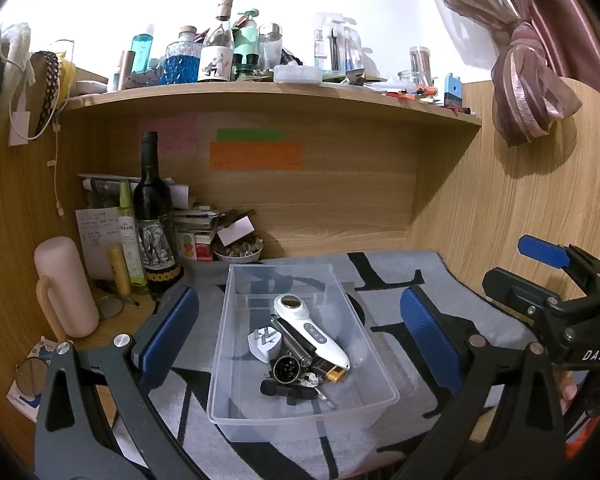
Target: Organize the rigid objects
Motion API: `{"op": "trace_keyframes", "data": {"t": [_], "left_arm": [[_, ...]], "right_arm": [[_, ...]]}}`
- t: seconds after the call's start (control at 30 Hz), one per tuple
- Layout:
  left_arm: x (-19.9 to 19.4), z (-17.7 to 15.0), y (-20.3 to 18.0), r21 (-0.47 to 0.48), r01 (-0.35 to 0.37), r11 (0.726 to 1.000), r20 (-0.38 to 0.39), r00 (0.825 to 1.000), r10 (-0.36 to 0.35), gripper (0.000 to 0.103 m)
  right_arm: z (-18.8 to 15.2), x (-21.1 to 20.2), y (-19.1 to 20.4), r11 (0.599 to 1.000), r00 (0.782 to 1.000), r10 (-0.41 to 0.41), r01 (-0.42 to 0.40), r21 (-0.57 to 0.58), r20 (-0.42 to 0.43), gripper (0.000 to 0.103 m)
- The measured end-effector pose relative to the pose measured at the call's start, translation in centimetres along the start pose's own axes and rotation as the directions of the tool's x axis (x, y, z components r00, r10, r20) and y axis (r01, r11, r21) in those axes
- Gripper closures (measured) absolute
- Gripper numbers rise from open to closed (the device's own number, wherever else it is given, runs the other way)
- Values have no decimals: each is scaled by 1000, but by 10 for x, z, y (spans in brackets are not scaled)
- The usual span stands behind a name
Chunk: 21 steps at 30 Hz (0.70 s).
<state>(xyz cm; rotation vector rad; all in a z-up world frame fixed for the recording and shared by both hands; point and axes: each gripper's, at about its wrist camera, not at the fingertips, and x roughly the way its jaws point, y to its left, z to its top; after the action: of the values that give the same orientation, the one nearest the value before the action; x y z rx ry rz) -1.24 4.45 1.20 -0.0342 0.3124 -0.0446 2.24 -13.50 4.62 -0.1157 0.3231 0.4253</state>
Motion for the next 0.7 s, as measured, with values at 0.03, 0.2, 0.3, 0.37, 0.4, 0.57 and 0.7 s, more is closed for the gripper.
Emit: {"op": "trace_keyframes", "data": {"t": [0.03,0.2,0.3,0.37,0.4,0.57,0.7], "left_arm": [[0,0,0,2,0,1000,-2,1000,0,1],[1,0,0,2,3,1000,-3,1000,-3,1],[1,0,0,2,1,1000,-2,1000,-1,1],[1,0,-1,1,-1,1000,-2,1000,1,1],[1,0,0,0,-3,1000,-2,1000,3,1],[2,0,5,-20,-7,1000,-10,1000,7,1],[3,0,7,-27,-7,1000,-13,1000,7,1]], "right_arm": [[0,0,0,1000,1000,0,0,1,-1,0],[0,1,-2,1000,1000,2,-2,8,0,0],[0,1,-2,1000,1000,1,-1,7,1,0],[0,1,-2,1000,1000,-2,2,7,6,0],[0,0,-1,1000,1000,-3,3,6,10,0],[0,1,-1,1000,1000,0,0,6,14,0],[0,1,-2,1000,1000,7,-7,11,10,0]]}}
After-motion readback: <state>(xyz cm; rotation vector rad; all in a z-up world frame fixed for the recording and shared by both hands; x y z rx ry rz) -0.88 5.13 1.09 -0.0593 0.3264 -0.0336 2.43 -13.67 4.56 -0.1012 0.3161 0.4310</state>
